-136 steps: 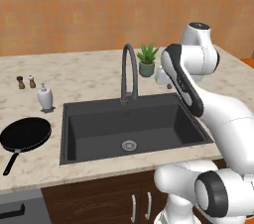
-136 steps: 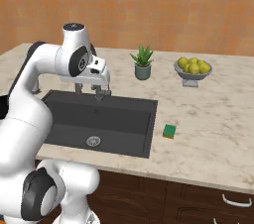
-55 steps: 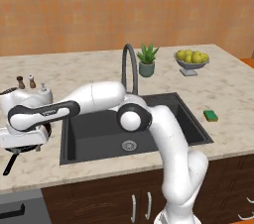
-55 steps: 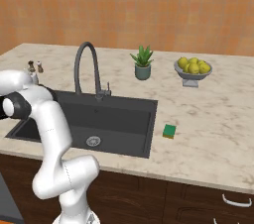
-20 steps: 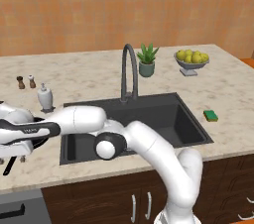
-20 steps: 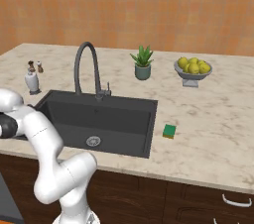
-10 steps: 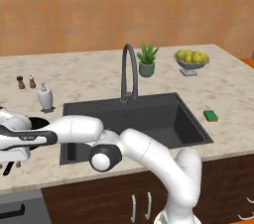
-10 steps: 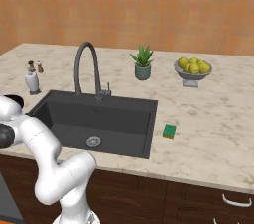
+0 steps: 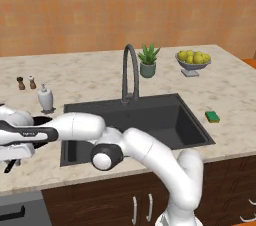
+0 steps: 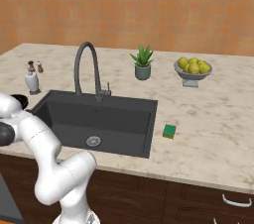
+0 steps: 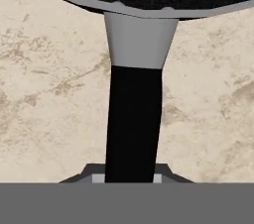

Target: Pick the pan and sponge and place them into the sink. Then turn on the water.

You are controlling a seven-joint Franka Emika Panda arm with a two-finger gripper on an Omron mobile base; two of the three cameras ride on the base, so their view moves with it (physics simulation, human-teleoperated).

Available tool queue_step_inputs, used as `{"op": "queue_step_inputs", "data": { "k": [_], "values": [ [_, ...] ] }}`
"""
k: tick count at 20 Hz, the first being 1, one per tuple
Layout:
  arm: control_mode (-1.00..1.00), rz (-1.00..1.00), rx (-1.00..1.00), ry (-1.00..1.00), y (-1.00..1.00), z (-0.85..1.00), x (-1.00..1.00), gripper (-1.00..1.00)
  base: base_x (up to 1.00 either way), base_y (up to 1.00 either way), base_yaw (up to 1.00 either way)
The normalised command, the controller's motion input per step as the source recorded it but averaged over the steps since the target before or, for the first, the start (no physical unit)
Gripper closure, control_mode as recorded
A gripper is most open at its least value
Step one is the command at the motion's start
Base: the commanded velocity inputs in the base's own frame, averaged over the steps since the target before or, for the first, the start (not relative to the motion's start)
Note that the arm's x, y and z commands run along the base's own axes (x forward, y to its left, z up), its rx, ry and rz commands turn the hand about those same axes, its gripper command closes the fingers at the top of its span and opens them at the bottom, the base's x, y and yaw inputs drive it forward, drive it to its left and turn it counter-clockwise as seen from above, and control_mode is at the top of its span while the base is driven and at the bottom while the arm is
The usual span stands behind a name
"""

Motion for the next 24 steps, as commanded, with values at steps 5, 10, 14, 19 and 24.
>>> {"op": "queue_step_inputs", "data": {
  "k": [5,10,14,19,24],
  "values": [
    [-1.00,-0.28,0.00,0.00,-1.00,-0.01,0.00,1.00,0.00,0.00,0.00],
    [-1.00,-0.28,0.00,-0.05,-0.89,0.00,-0.03,1.00,0.00,0.00,0.00],
    [-1.00,-0.31,0.00,-0.09,-0.87,-0.07,-0.04,1.00,0.00,0.00,0.00],
    [-1.00,-0.30,0.00,-0.07,-0.94,-0.01,-0.04,1.00,0.00,0.00,0.00],
    [-1.00,-0.27,0.00,-0.01,-0.86,-0.15,0.00,1.00,0.00,0.00,0.00]
  ]
}}
